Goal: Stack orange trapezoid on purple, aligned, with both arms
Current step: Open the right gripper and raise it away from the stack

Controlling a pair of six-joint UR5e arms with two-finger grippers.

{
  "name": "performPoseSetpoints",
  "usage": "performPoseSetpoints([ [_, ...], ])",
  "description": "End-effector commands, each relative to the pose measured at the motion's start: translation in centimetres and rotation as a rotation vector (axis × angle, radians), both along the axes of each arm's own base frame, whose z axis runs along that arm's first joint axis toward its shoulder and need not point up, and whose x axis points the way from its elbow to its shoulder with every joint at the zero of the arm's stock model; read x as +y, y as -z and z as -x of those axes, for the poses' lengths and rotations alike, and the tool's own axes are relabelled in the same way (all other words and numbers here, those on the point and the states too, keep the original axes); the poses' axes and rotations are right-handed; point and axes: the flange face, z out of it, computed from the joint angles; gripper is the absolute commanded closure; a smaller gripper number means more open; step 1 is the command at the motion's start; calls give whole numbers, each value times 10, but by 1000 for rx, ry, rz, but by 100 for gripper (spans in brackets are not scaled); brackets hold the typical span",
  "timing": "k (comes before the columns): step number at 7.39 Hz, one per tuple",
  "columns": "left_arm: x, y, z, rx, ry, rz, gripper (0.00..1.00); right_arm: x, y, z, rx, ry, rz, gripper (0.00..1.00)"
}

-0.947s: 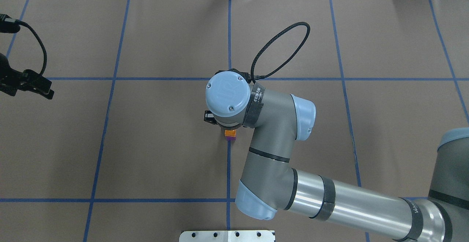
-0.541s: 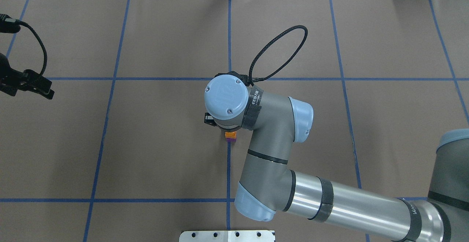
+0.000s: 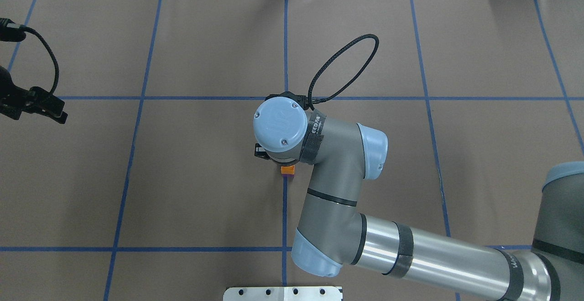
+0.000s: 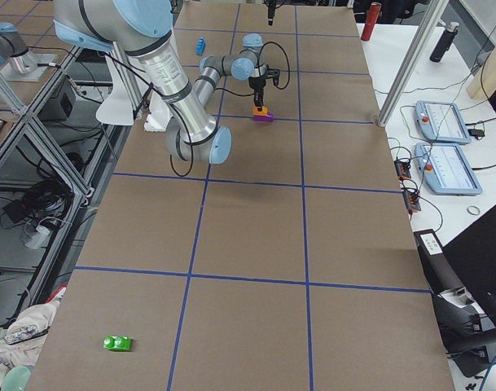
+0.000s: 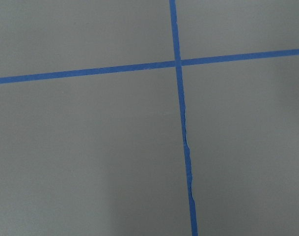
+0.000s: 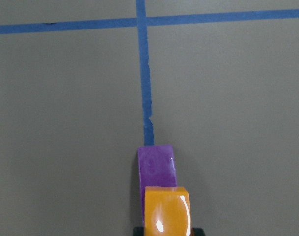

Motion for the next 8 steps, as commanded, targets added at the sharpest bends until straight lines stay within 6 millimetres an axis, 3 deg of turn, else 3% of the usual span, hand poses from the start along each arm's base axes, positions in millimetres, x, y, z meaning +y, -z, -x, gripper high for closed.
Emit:
performPoseSetpoints([
  [1,0,0,0,0,0,-1,0,-1,1,0,3,27,-28,12],
  [2,1,2,0,2,0,-2,0,-1,2,0,1,23,-25,0],
  [6,1,2,1,2,-1,-7,0,-18,16,-18,-24,3,-27,1],
  [8,4,-12,5,-14,-8,8,0,-51,24,-60,-79,11,37,0],
])
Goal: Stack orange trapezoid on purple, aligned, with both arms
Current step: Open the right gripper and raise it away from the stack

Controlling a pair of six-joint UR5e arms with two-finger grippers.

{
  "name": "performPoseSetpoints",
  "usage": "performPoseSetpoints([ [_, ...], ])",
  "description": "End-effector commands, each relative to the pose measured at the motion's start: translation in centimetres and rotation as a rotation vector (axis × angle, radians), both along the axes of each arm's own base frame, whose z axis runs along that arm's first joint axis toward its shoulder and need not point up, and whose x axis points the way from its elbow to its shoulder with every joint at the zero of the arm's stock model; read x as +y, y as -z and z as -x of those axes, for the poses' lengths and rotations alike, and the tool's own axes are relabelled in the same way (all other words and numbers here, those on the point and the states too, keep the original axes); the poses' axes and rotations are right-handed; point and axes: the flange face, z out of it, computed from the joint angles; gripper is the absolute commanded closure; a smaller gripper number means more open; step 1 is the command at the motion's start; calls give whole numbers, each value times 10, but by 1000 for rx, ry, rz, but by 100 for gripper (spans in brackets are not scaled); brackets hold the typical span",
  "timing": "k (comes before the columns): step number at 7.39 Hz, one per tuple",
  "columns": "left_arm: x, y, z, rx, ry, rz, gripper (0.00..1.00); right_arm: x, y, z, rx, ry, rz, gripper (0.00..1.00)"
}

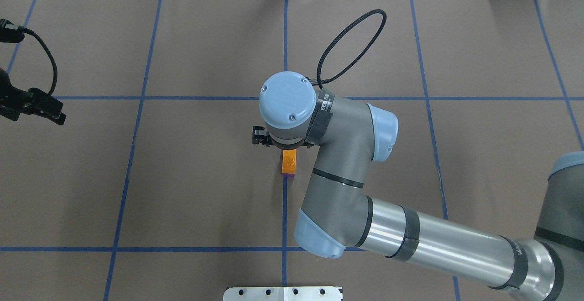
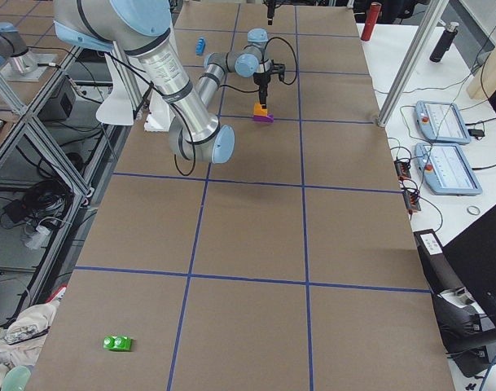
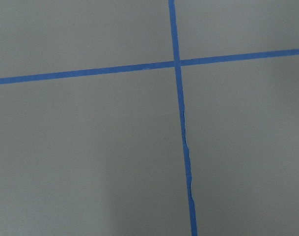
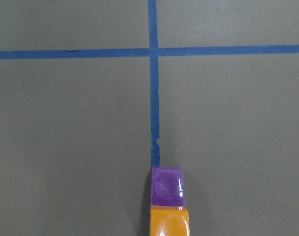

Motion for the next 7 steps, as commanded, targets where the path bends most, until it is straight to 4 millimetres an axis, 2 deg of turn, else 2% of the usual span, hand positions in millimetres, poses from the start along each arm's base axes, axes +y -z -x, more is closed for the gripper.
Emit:
performPoseSetpoints([
  [1,5,-22,7,-28,-62,-39,0,-32,5,-45,-52,13,36,0],
  [2,-1,-43,37,-50,-79,-73,0,-38,-13,-71,-50,41,14,0],
  [3,-9,-62,65,-62,-87,-97,0,-44,-42,-111,-45,73,-12,0],
  [4,-12,-92,94,-87,-129,-129,0,-50,-78,-158,-35,114,-36,0],
  [5,-24,-121,139,-107,-111,-133,0,-54,-119,-210,-14,166,-73,0],
  [6,-31,-159,171,-125,-106,-109,0,-64,-156,-267,-1,205,-97,0],
  [7,-33,-190,194,-132,-133,-112,0,-73,-193,-324,3,237,-110,0],
])
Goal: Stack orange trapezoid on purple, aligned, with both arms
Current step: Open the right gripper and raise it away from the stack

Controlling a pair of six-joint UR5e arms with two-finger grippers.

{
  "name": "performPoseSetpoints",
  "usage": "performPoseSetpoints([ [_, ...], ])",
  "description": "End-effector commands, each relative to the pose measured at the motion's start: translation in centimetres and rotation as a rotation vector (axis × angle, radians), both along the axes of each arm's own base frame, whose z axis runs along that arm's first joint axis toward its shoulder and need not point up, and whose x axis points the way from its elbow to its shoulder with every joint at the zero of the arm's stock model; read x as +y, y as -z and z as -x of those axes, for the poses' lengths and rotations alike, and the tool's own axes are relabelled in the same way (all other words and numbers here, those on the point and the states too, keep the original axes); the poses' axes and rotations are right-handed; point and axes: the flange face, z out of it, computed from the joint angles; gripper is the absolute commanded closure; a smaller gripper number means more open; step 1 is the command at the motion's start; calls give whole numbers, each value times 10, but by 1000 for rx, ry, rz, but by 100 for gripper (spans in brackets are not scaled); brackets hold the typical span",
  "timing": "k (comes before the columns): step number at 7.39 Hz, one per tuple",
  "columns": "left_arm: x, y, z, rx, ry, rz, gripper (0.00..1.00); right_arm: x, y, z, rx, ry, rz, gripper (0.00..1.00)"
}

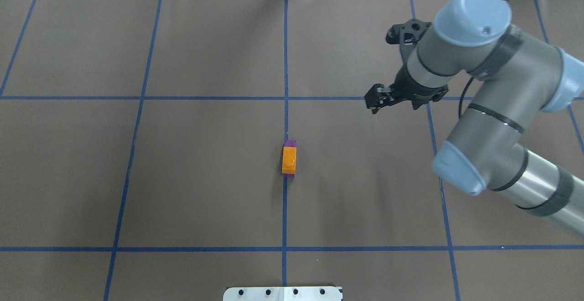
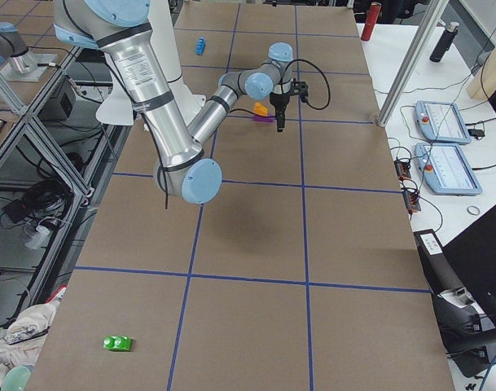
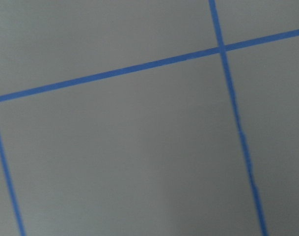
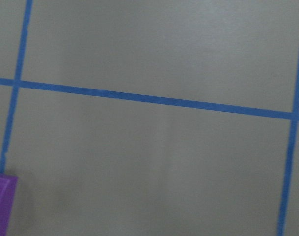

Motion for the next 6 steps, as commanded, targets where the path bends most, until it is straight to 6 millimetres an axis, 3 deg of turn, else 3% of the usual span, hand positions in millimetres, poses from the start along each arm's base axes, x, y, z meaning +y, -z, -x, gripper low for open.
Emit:
performPoseSetpoints([
  [1,-2,-46,54,-14,8,6,0,-13,-80,-131,19,57,-46,0],
  [3,1,-66,65,43,46,81,0,-6,-157,-236,42,86,-65,0],
  [4,14,-82,72,57,56,105,0,3,-190,-280,37,46,-26,0],
  [6,30,-93,76,76,63,122,0,27,-252,-351,56,70,-42,0],
])
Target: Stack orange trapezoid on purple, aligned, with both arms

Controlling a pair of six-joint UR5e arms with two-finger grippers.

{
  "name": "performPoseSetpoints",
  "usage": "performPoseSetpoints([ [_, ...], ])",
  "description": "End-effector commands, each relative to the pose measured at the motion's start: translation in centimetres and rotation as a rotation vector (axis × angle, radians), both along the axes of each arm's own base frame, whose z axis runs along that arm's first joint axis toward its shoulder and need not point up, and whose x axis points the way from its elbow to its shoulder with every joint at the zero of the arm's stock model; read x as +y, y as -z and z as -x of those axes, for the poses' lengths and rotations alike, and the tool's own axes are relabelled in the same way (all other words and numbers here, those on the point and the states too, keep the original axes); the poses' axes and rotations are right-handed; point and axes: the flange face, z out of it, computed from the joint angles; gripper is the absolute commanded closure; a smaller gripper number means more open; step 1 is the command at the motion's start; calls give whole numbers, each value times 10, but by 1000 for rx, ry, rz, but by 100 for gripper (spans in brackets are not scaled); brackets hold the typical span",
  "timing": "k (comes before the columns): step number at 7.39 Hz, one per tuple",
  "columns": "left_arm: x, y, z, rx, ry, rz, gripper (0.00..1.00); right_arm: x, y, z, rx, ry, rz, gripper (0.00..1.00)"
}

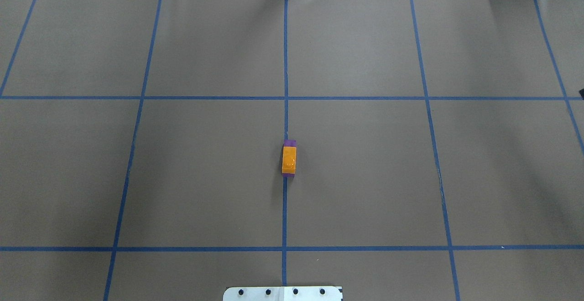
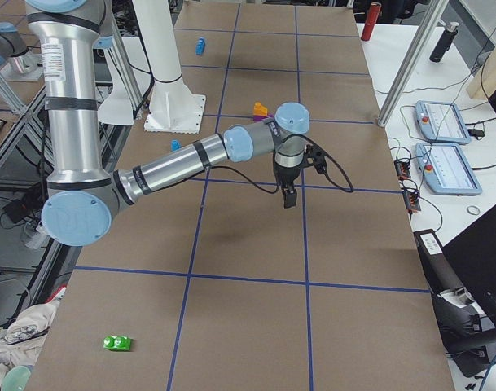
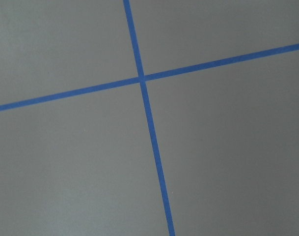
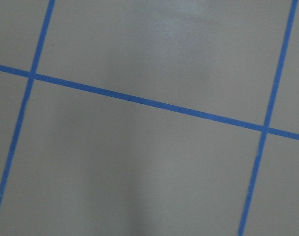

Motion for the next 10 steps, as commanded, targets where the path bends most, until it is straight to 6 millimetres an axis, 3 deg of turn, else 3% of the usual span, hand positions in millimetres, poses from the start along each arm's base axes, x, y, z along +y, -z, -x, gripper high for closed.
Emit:
performPoseSetpoints([
  [1,15,-18,4,8,0,3,0,28,-64,-77,6,27,-2,0],
  [2,10,-9,14,12,33,-7,0,42,-88,-104,6,24,12,0],
  [4,11,-6,20,14,42,-19,0,74,-122,-121,12,-6,74,0],
  [5,11,-7,20,15,42,-21,0,81,-127,-120,10,-15,93,0],
  [10,16,-11,22,9,46,-19,0,80,-126,-120,13,-47,119,0],
])
